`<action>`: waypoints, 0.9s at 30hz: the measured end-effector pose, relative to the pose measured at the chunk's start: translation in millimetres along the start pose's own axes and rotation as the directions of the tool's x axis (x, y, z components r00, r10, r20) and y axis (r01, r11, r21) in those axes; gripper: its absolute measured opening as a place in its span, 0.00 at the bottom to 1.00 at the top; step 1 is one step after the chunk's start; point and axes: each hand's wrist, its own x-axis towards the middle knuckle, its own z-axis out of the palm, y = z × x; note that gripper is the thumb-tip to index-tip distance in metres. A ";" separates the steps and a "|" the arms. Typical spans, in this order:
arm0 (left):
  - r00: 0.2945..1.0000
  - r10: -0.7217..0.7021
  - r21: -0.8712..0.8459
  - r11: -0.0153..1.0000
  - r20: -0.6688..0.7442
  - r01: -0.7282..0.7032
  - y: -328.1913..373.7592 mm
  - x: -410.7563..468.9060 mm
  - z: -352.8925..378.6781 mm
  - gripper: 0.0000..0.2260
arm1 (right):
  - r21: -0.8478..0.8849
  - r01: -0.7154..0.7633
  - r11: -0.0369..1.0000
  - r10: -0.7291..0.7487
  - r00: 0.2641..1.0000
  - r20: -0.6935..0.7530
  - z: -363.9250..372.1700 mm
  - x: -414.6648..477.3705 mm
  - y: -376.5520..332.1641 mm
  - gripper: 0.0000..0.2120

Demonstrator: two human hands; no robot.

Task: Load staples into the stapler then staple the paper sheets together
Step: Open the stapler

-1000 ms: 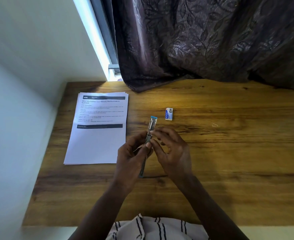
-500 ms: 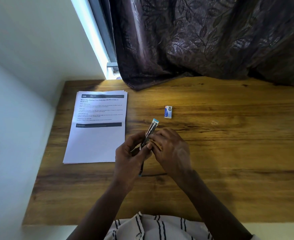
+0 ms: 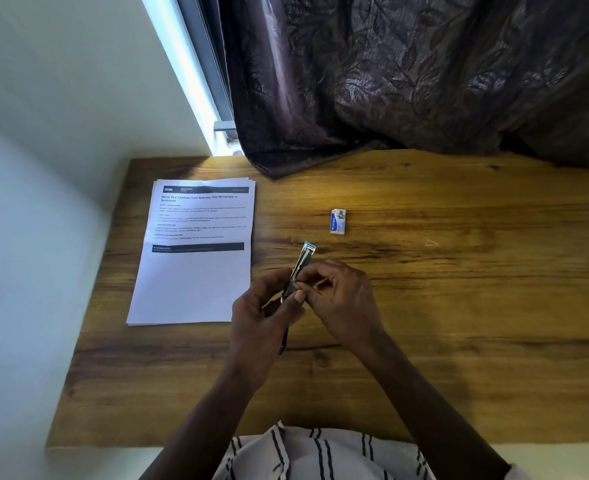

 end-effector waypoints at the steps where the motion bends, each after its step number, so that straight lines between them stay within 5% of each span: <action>1: 1.000 -0.002 0.001 1.000 0.005 0.002 0.0 0.0 -0.2 0.15 | 0.050 -0.013 0.999 0.013 1.000 0.007 -0.3 -0.3 1.2 0.03; 13: 0.999 -0.031 -0.043 0.999 0.032 0.033 1.9 2.5 -1.7 0.15 | 0.291 0.004 0.957 0.012 0.999 -0.053 0.4 -9.5 4.3 0.03; 18: 0.995 -0.071 -0.112 0.992 -0.067 0.063 3.0 2.9 -5.7 0.15 | 0.444 -0.079 0.893 0.157 0.977 -0.142 -2.5 -12.6 16.1 0.09; 27: 0.961 -0.062 0.095 0.991 -0.269 0.090 -11.0 2.9 -19.1 0.14 | 0.046 -0.129 0.991 0.132 0.990 -0.058 3.5 -24.8 58.6 0.05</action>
